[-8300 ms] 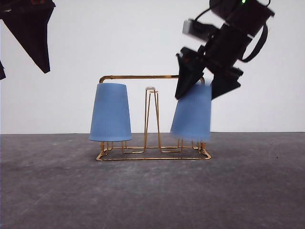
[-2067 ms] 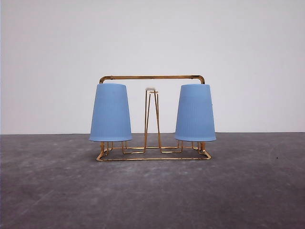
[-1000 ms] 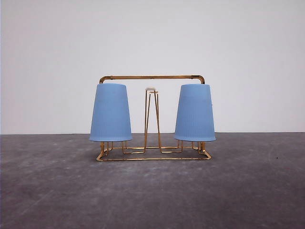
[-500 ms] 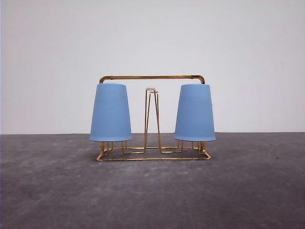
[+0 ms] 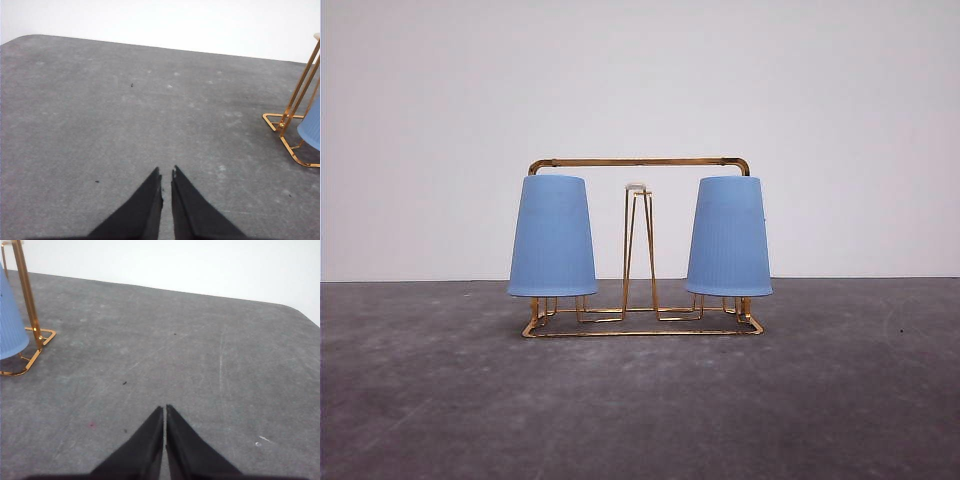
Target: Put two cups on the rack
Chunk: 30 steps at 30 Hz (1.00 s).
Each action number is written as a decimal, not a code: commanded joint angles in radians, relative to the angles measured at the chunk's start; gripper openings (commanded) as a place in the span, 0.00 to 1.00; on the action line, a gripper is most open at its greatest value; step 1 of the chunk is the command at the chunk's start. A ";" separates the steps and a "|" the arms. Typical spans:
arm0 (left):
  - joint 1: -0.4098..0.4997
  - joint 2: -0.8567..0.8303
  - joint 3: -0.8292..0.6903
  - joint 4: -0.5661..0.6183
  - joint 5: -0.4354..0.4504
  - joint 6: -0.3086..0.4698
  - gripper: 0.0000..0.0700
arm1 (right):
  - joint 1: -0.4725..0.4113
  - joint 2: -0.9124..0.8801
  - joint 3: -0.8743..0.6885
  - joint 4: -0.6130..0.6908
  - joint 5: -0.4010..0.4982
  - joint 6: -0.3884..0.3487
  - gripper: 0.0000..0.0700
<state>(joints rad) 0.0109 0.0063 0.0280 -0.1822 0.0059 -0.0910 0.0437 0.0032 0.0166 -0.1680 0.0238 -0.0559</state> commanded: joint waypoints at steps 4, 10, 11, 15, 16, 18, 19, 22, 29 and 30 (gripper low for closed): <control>0.000 -0.003 -0.016 -0.005 0.000 0.000 0.02 | -0.001 0.000 -0.004 0.011 0.003 -0.008 0.00; 0.000 -0.003 -0.016 -0.005 0.000 0.000 0.02 | -0.001 0.000 -0.004 0.011 0.003 -0.008 0.00; 0.000 -0.003 -0.016 -0.005 0.000 0.000 0.02 | -0.001 0.000 -0.004 0.011 0.003 -0.008 0.00; 0.000 -0.003 -0.016 -0.005 0.000 0.000 0.02 | -0.001 0.000 -0.004 0.011 0.003 -0.008 0.00; 0.000 -0.003 -0.016 -0.005 0.000 0.000 0.02 | -0.001 0.000 -0.004 0.011 0.003 -0.008 0.00; 0.000 -0.003 -0.016 -0.005 0.000 0.000 0.02 | -0.001 0.000 -0.004 0.011 0.003 -0.008 0.00; 0.000 -0.003 -0.016 -0.005 0.000 0.000 0.02 | -0.001 0.000 -0.004 0.011 0.003 -0.008 0.00; 0.000 -0.003 -0.016 -0.005 0.000 0.000 0.02 | -0.001 0.000 -0.004 0.011 0.003 -0.008 0.00; 0.000 -0.003 -0.016 -0.005 0.000 0.000 0.02 | -0.001 0.000 -0.004 0.011 0.003 -0.008 0.00; 0.000 -0.003 -0.016 -0.005 0.000 0.000 0.02 | -0.001 0.000 -0.004 0.011 0.003 -0.008 0.00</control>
<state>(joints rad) 0.0109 0.0063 0.0280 -0.1822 0.0059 -0.0910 0.0437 0.0032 0.0166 -0.1680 0.0238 -0.0559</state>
